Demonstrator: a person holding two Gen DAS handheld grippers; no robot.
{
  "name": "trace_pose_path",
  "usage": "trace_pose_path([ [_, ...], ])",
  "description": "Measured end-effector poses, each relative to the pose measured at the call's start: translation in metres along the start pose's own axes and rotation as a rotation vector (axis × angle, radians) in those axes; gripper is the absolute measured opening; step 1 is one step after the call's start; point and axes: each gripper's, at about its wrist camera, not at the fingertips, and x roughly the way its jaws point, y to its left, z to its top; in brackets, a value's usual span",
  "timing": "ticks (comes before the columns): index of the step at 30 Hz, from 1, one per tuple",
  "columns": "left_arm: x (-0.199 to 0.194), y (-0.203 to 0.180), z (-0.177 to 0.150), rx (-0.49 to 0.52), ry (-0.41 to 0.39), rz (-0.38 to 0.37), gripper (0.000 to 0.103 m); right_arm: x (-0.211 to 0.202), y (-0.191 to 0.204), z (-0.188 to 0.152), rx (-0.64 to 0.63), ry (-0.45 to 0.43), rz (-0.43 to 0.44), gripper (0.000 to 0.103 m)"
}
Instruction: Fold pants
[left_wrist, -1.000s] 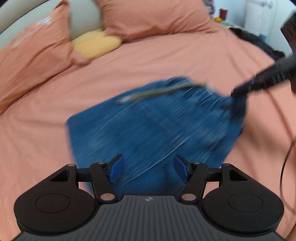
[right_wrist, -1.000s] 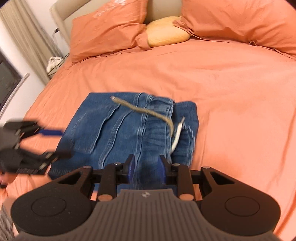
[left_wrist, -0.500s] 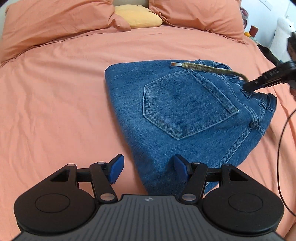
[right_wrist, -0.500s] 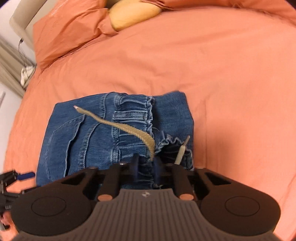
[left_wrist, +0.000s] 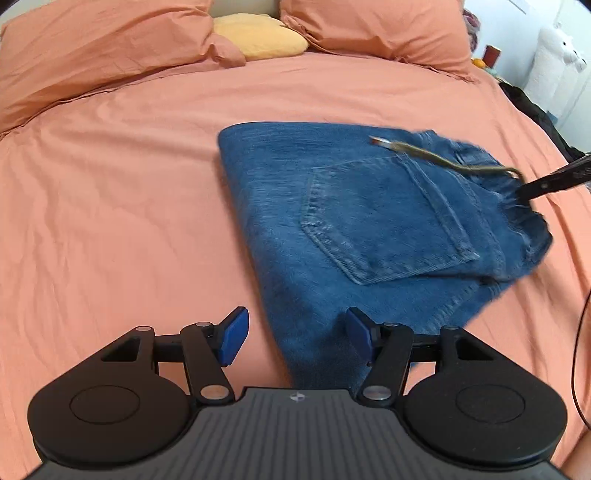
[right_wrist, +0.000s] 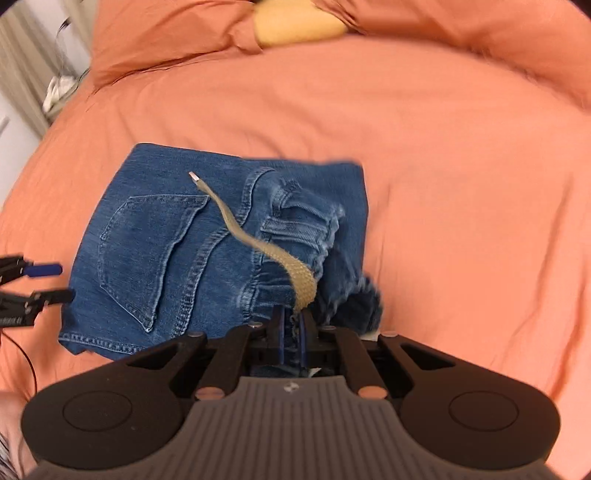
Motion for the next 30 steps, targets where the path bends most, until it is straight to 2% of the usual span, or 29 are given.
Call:
trace_pose_path([
  [3, -0.006, -0.004, -0.007, 0.025, 0.03, -0.038, 0.074, 0.008, -0.011, -0.004, 0.094, 0.011, 0.063, 0.031],
  [5, -0.008, -0.01, -0.014, 0.057, 0.044, -0.038, 0.077, 0.013, -0.013, -0.005, 0.109, 0.021, 0.081, 0.034],
  [8, -0.003, -0.02, -0.028, 0.093, 0.091, -0.052, 0.077, 0.021, -0.008, -0.006, 0.11, 0.043, 0.054, 0.034],
  [9, 0.0, -0.023, -0.032, 0.11, 0.111, -0.055, 0.077, 0.024, -0.005, -0.004, 0.11, 0.049, 0.036, 0.028],
  [11, 0.006, -0.031, -0.041, 0.148, 0.125, -0.02, 0.073, 0.021, 0.003, -0.003, 0.093, 0.039, 0.015, 0.0],
  [12, 0.01, -0.034, -0.045, 0.161, 0.129, 0.02, 0.067, 0.014, 0.007, -0.002, 0.066, 0.024, 0.004, 0.0],
  [13, 0.013, -0.036, -0.047, 0.166, 0.129, 0.05, 0.044, 0.005, 0.011, -0.001, 0.044, 0.0, 0.014, 0.0],
  [14, 0.015, -0.034, -0.048, 0.151, 0.129, 0.056, 0.029, -0.008, 0.017, 0.002, 0.026, -0.03, 0.027, 0.0],
  [15, 0.016, -0.032, -0.047, 0.123, 0.128, 0.057, 0.028, -0.022, 0.023, 0.005, 0.011, -0.062, 0.044, 0.0],
  [17, 0.015, -0.028, -0.046, 0.101, 0.117, 0.069, 0.016, -0.051, 0.035, 0.009, -0.01, -0.123, 0.076, 0.0],
  [20, 0.012, -0.025, -0.047, 0.098, 0.117, 0.095, 0.011, -0.082, 0.048, 0.007, -0.062, -0.181, 0.077, 0.0],
  [23, 0.008, -0.02, -0.05, 0.087, 0.117, 0.101, 0.009, -0.087, 0.035, -0.008, -0.026, -0.163, 0.041, 0.0],
  [30, 0.017, -0.028, -0.051, 0.141, 0.169, 0.143, 0.008, -0.027, -0.013, -0.06, 0.109, -0.006, -0.012, 0.0],
])
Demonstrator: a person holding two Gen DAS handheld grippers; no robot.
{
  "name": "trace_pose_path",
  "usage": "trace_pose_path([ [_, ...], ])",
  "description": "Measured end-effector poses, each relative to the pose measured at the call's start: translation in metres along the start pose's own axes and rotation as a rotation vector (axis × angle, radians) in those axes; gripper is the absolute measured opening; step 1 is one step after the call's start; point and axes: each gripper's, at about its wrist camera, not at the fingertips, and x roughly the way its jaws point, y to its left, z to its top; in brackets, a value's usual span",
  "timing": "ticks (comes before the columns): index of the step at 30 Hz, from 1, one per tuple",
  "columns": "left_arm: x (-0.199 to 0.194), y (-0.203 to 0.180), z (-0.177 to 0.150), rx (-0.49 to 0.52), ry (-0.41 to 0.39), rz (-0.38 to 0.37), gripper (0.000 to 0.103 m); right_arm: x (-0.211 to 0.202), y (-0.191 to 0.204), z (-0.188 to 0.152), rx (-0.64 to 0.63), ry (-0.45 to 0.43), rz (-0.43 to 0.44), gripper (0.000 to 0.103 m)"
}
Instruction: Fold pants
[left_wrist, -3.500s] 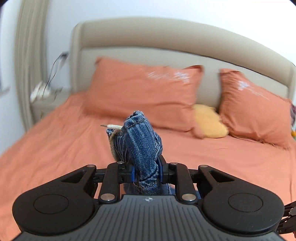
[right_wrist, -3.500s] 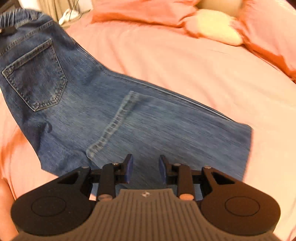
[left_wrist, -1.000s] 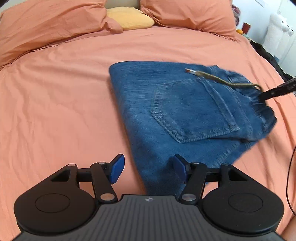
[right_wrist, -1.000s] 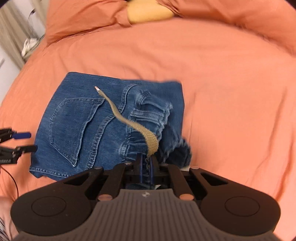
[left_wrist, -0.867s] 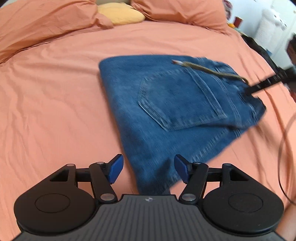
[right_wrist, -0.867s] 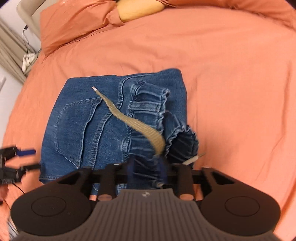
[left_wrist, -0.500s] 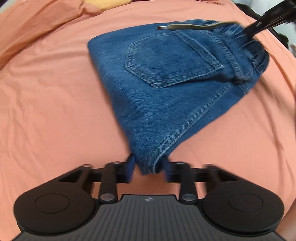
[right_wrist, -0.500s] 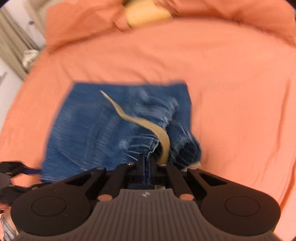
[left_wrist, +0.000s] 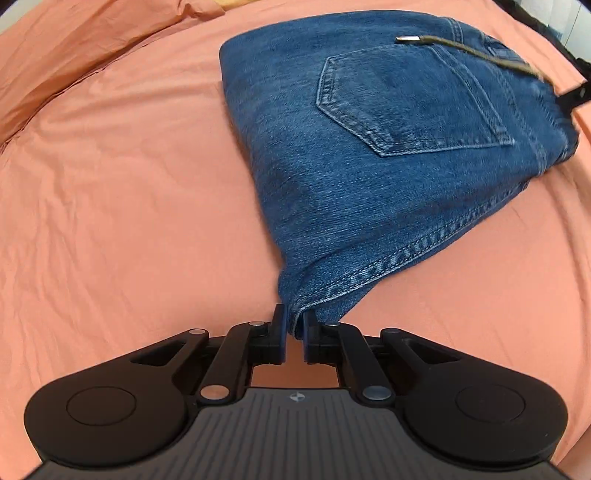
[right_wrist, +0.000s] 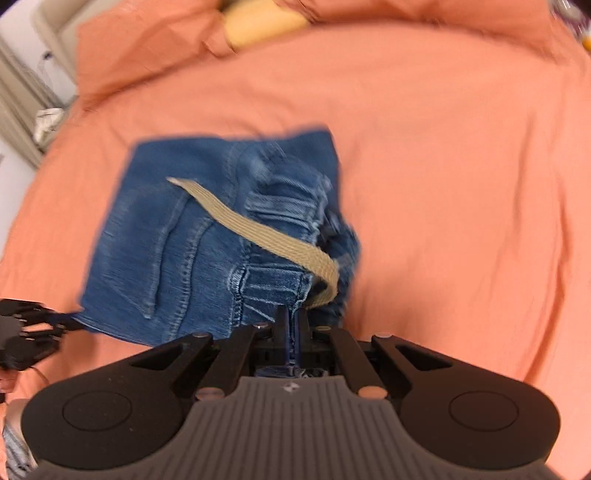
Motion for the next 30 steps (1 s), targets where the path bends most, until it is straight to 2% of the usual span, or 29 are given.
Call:
trace_pose_path([
  [3, -0.007, 0.005, 0.004, 0.001, 0.016, -0.034, 0.011, 0.031, -0.007, -0.006, 0.03, 0.031, -0.015, 0.0],
  [5, -0.016, 0.014, 0.006, 0.001, 0.021, -0.059, 0.018, 0.045, -0.008, -0.001, 0.039, 0.046, -0.007, 0.0],
  [6, -0.023, 0.019, 0.006, -0.002, 0.008, -0.067, 0.019, 0.047, -0.009, 0.001, 0.044, 0.051, 0.001, 0.0],
  [8, -0.035, 0.029, 0.012, -0.017, -0.019, -0.075, 0.024, 0.044, -0.009, 0.005, 0.052, 0.047, 0.011, 0.007],
  [9, -0.041, 0.035, 0.016, -0.033, -0.031, -0.082, 0.026, 0.04, -0.008, 0.008, 0.055, 0.035, 0.02, 0.012],
  [12, -0.053, 0.041, 0.028, -0.065, -0.069, -0.091, 0.031, 0.021, -0.012, 0.01, 0.069, -0.024, 0.06, 0.047],
  [17, -0.047, 0.048, 0.056, -0.121, -0.12, -0.074, 0.039, 0.013, -0.028, 0.033, 0.186, -0.112, 0.154, 0.048],
  [20, -0.037, 0.056, 0.07, -0.163, -0.126, -0.083, 0.039, 0.032, -0.041, 0.047, 0.314, -0.12, 0.208, 0.051],
  [22, -0.032, 0.059, 0.077, -0.186, -0.131, -0.089, 0.039, 0.051, -0.047, 0.053, 0.393, -0.108, 0.215, 0.053],
  [23, -0.03, 0.06, 0.079, -0.197, -0.131, -0.094, 0.039, 0.059, -0.051, 0.054, 0.425, -0.103, 0.218, 0.052],
  [25, -0.027, 0.062, 0.083, -0.219, -0.132, -0.103, 0.039, 0.067, -0.052, 0.054, 0.466, -0.105, 0.251, 0.026],
  [27, -0.025, 0.063, 0.086, -0.232, -0.135, -0.1, 0.039, 0.058, -0.042, 0.058, 0.404, -0.122, 0.226, 0.015],
  [30, -0.023, 0.062, 0.09, -0.244, -0.17, -0.076, 0.039, 0.029, -0.01, 0.072, 0.228, -0.16, 0.203, 0.012],
])
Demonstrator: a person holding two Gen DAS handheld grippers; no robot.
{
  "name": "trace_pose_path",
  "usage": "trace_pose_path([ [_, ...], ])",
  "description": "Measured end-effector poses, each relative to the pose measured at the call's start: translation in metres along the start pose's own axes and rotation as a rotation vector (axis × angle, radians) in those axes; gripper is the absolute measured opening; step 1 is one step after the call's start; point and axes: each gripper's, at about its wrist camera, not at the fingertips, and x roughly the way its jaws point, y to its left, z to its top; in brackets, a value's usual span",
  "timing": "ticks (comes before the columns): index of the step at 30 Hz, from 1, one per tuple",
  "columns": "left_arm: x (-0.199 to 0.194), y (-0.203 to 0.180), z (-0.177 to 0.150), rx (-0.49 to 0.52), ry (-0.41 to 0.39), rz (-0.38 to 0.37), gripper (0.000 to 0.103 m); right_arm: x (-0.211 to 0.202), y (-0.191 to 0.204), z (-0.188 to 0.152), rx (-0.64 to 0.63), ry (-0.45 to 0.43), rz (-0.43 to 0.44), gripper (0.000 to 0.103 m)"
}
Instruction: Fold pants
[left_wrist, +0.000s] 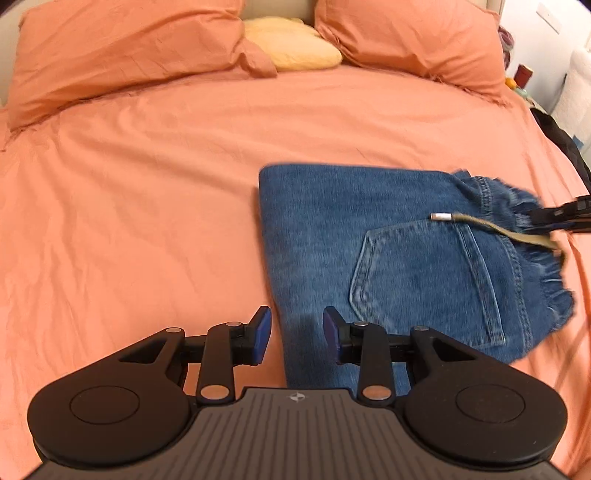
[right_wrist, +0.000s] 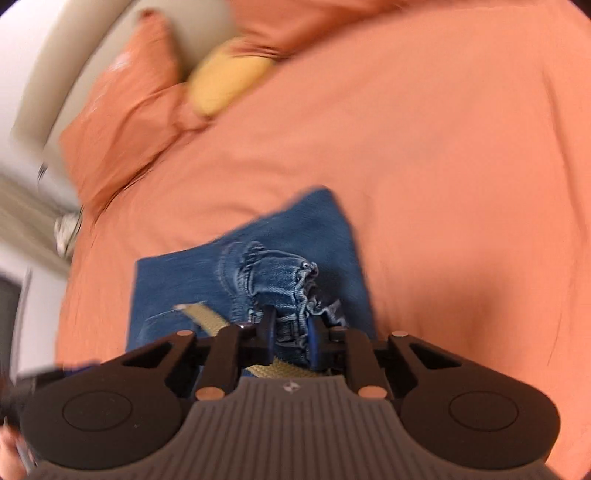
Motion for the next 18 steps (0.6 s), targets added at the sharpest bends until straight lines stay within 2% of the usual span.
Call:
trace_pose_path([
  [4, 0.001, 0.001, 0.008, -0.043, -0.038, -0.002, 0.039, -0.028, 0.055, 0.021, -0.164, -0.059, 0.075, 0.01],
  [7, 0.003, -0.002, 0.015, -0.051, -0.07, 0.004, 0.037, -0.031, 0.071, 0.042, -0.213, -0.086, 0.037, 0.01],
  [10, 0.009, -0.004, 0.022, -0.045, -0.095, 0.004, 0.034, -0.005, 0.051, 0.056, -0.176, -0.049, -0.055, 0.01],
  [13, 0.024, -0.003, 0.031, -0.051, -0.105, -0.005, 0.03, 0.029, 0.017, 0.053, -0.127, 0.011, -0.133, 0.01],
  [18, 0.062, 0.003, 0.045, -0.083, -0.09, -0.022, 0.027, 0.065, -0.018, 0.047, -0.073, 0.022, -0.162, 0.01],
])
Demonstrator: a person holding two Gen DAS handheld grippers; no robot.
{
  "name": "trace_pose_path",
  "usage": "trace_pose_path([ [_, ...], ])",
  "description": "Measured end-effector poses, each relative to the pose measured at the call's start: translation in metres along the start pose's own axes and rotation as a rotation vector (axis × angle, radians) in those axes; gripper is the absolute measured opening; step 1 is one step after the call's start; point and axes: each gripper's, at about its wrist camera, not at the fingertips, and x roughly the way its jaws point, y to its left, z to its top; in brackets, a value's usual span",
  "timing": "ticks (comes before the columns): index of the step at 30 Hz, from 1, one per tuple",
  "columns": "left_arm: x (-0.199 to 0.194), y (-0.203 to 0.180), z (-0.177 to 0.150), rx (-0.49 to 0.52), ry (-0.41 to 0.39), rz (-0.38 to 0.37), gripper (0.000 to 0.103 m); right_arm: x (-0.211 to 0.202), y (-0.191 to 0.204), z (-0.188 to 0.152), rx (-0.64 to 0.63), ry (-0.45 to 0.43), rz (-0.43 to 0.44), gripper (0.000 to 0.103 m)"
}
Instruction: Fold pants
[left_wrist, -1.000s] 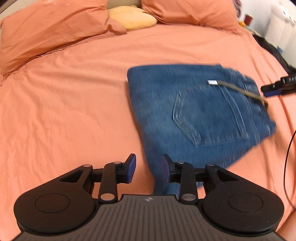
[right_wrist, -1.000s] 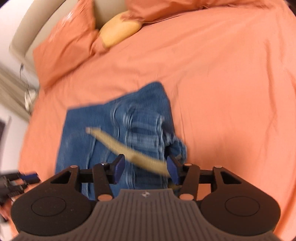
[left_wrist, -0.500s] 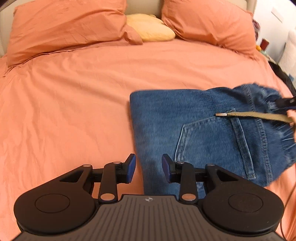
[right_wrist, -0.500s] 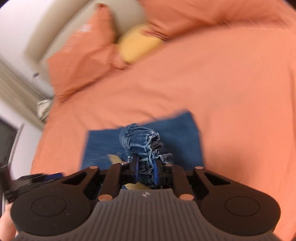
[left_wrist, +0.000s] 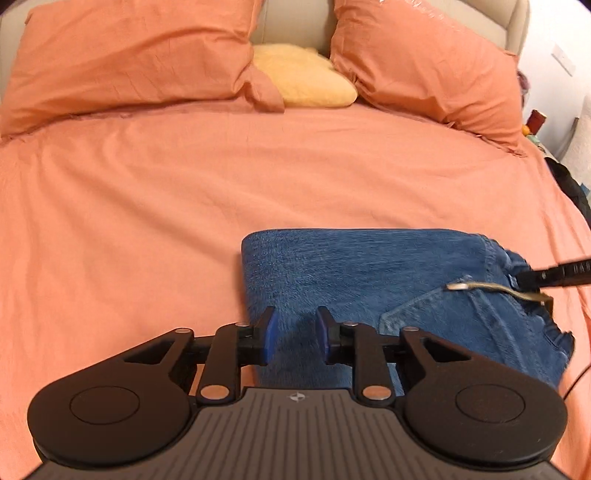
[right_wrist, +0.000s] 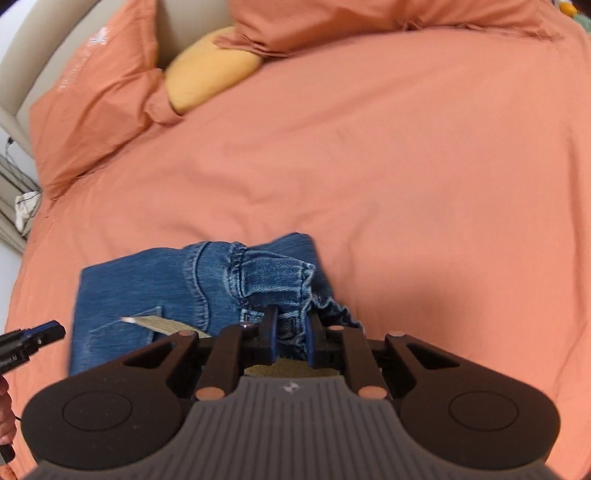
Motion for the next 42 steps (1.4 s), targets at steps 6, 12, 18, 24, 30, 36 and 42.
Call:
trace_pose_path([
  [6, 0.054, 0.006, -0.002, 0.008, 0.1, 0.079, 0.017, 0.027, -0.002, 0.005, -0.045, 0.009, -0.048, 0.012],
  [12, 0.039, 0.006, 0.001, 0.001, 0.098, 0.122, 0.021, 0.018, 0.013, 0.002, -0.084, -0.014, -0.106, 0.02],
  [18, -0.018, 0.02, -0.026, -0.065, 0.035, 0.046, 0.061, -0.039, 0.021, -0.04, -0.195, -0.139, -0.114, 0.062],
  [24, -0.065, 0.01, -0.06, -0.139, -0.03, -0.027, 0.067, -0.084, 0.025, -0.098, -0.137, -0.247, -0.071, 0.036],
  [30, -0.071, -0.027, -0.105, -0.03, -0.002, 0.016, 0.061, -0.073, 0.052, -0.147, -0.278, -0.266, -0.121, 0.033],
  [36, -0.034, -0.018, -0.134, -0.042, 0.107, 0.072, 0.069, -0.037, 0.037, -0.165, -0.242, -0.198, -0.162, 0.032],
  [42, -0.035, -0.018, -0.125, -0.05, 0.118, 0.083, 0.07, -0.035, 0.043, -0.173, -0.259, -0.209, -0.207, 0.032],
])
